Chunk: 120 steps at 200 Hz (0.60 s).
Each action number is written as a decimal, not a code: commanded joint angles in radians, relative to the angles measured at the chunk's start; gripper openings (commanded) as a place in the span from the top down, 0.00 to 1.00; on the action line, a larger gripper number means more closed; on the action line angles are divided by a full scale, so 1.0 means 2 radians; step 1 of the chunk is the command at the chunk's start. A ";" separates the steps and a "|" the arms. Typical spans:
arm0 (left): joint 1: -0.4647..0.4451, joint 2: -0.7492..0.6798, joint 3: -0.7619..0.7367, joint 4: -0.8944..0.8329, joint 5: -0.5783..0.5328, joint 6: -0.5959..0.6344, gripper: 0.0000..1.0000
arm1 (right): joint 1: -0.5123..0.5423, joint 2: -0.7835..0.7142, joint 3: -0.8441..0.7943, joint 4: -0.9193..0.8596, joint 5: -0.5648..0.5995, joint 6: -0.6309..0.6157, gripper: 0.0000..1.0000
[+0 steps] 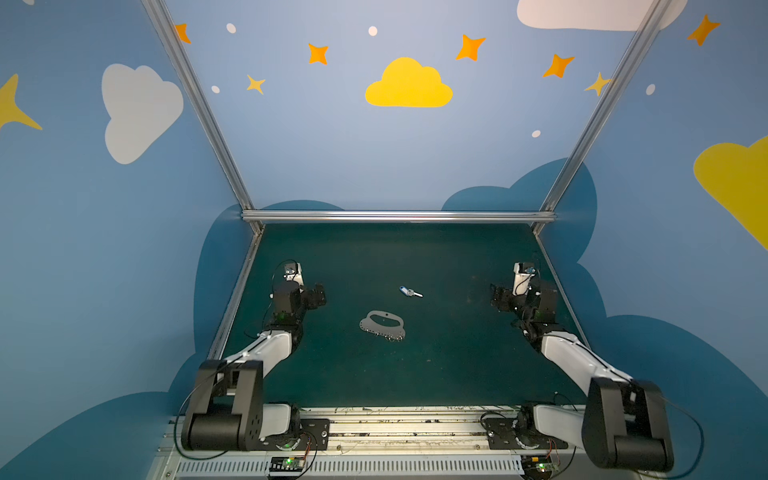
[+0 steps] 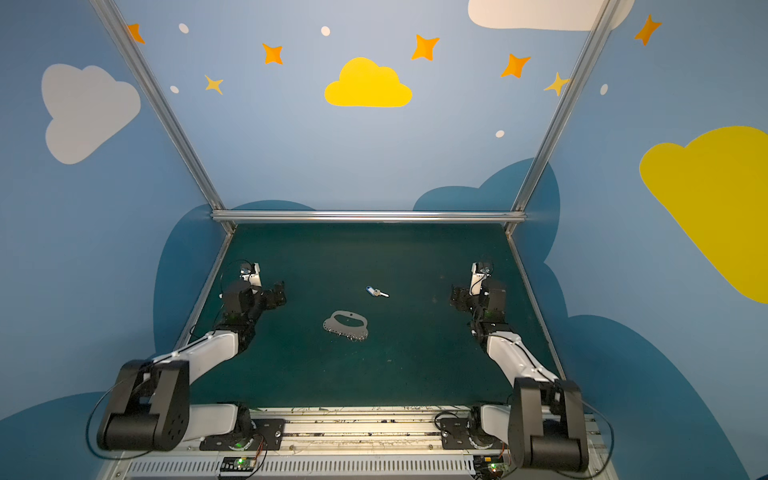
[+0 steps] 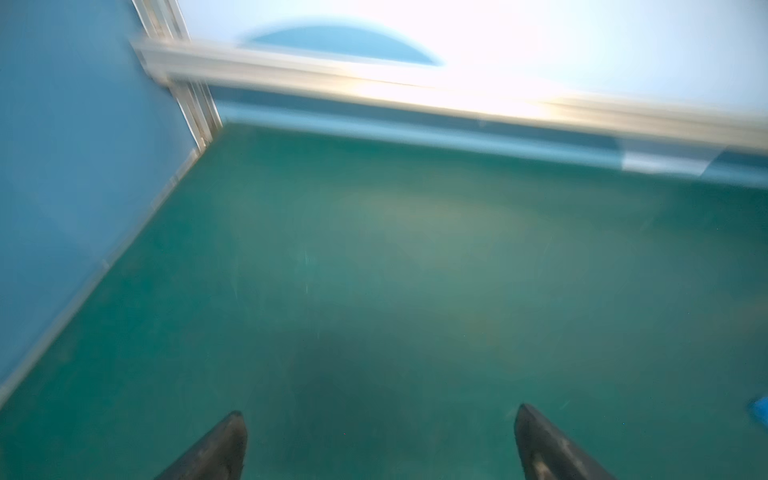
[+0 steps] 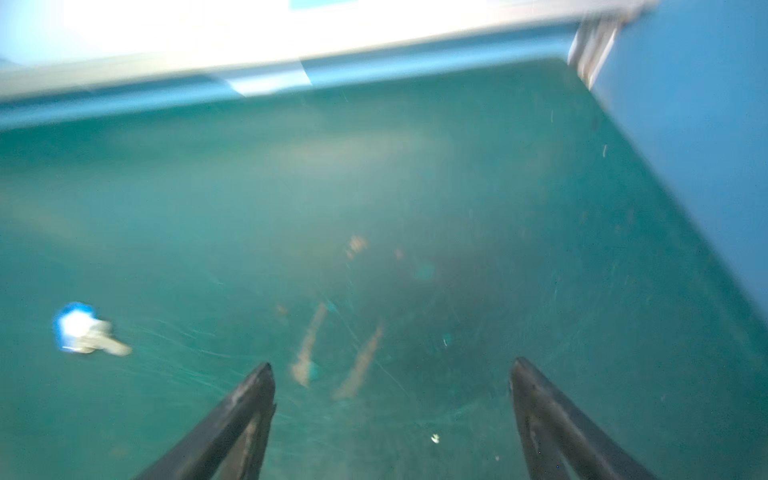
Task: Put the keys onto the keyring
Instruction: 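Move both grippers forward toward the grey metal key holder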
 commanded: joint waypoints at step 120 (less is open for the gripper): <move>-0.337 -0.096 0.017 -0.286 -0.048 -0.170 0.58 | 0.227 0.039 0.091 -0.200 -0.129 -0.086 0.43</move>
